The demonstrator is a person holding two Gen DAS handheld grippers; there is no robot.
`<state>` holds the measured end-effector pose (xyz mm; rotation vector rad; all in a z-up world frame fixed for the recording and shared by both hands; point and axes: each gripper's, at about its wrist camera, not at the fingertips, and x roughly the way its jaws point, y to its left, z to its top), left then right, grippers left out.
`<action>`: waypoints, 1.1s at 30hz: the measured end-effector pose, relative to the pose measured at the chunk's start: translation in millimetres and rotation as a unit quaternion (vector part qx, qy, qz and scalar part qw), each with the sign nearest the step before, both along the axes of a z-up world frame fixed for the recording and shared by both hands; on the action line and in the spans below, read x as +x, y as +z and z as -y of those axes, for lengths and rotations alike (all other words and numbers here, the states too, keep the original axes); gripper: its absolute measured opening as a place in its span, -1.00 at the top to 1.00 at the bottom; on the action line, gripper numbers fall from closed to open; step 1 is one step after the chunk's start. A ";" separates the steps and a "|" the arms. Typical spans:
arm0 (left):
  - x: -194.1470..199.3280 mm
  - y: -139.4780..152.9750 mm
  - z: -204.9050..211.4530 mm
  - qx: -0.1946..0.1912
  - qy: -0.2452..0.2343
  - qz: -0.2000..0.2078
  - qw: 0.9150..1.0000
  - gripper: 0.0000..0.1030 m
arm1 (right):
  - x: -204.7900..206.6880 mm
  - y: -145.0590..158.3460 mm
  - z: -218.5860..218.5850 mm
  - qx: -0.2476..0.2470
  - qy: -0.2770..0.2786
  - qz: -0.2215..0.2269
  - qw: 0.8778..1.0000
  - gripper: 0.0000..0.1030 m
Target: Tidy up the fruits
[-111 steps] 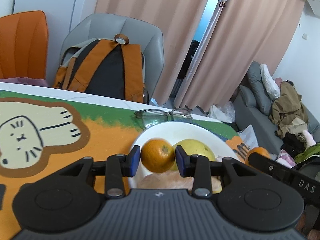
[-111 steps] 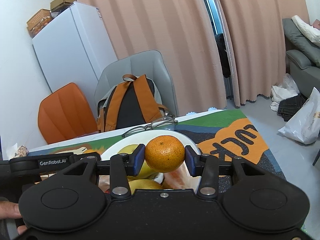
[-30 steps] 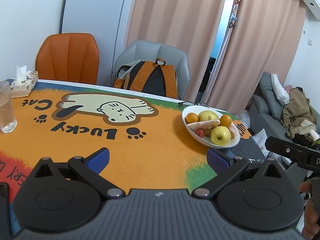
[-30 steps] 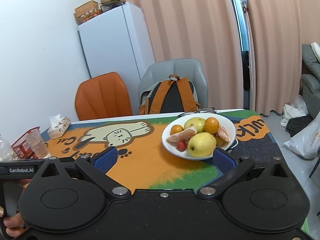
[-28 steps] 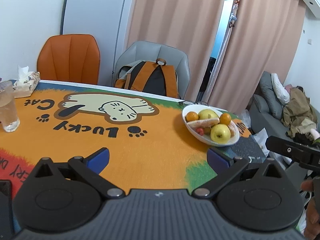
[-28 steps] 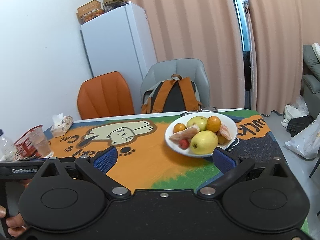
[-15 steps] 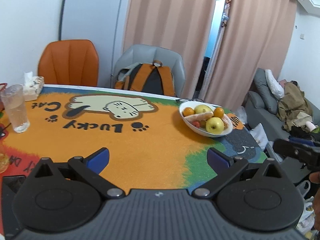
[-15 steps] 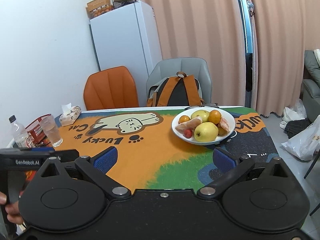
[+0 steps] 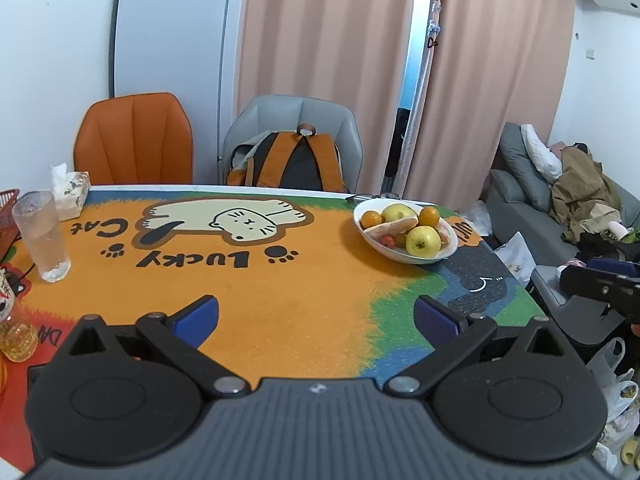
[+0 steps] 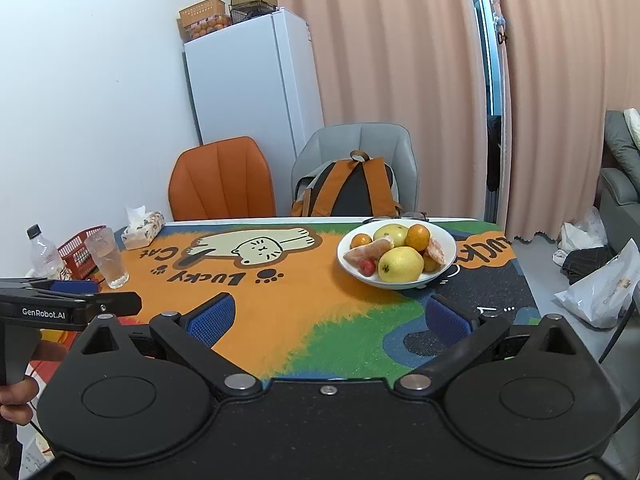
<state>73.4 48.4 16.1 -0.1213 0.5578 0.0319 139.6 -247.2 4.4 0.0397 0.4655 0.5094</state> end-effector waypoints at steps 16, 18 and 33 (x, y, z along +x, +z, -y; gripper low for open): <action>-1.5 0.2 -4.1 0.007 0.005 -0.001 1.000 -1.00 | -0.7 -4.6 -4.9 -0.003 0.011 -0.008 1.000 -1.00; -1.5 -0.3 -3.3 0.008 0.003 -0.002 1.000 -1.00 | 0.1 -4.3 -5.1 -0.003 0.011 -0.008 1.000 -1.00; -0.9 -0.4 -0.4 0.014 -0.002 0.001 1.000 -1.00 | -2.1 -5.3 -4.9 -0.006 0.010 -0.009 1.000 -1.00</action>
